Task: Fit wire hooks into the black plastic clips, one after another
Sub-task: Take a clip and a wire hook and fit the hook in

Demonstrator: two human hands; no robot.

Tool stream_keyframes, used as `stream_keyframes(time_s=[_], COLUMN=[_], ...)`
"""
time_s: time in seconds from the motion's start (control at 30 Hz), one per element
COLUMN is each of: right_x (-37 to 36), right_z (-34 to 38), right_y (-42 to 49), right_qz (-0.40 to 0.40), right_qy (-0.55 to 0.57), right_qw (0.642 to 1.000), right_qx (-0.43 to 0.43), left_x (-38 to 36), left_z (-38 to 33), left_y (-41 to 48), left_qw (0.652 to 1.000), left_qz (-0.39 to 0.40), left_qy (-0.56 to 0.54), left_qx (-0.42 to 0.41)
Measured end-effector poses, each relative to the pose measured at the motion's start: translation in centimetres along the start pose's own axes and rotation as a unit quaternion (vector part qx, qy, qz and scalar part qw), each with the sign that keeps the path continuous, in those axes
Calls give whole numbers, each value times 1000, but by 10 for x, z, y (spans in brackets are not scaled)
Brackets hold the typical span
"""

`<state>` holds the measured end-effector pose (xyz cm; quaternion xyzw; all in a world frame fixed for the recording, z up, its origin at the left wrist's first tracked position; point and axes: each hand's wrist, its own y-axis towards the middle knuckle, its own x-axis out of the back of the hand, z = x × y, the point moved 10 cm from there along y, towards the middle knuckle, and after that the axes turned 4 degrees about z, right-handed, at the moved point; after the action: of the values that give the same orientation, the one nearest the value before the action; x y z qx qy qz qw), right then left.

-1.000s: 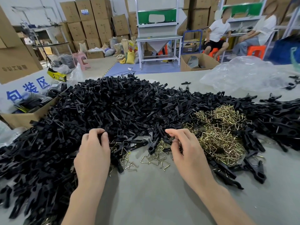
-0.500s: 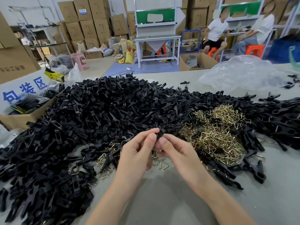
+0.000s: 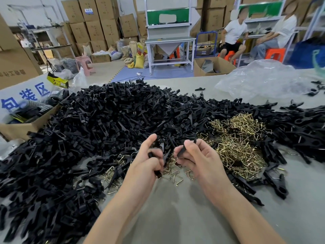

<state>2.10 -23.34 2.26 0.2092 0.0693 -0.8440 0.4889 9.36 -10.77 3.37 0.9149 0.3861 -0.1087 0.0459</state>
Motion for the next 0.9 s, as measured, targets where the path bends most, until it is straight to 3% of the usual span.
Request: stream_keyframes(time_s=[0.17,0.5,0.9], right_x=[-5,-2,-3], right_z=[-2,-7,-11], right_y=[-1,-1,0], right_qz=[26,26,39], right_qy=[-10,-38,-54], right_qw=[1000,999,997], right_qx=[-12,-20,-28], left_x=[10,16,5], left_z=[1,-2,1], left_y=[3,3,3], left_qw=[999,995,998], left_qz=[-14,-62,-15], left_qy=[-29,29,45], left_qx=[-35,-69,-52])
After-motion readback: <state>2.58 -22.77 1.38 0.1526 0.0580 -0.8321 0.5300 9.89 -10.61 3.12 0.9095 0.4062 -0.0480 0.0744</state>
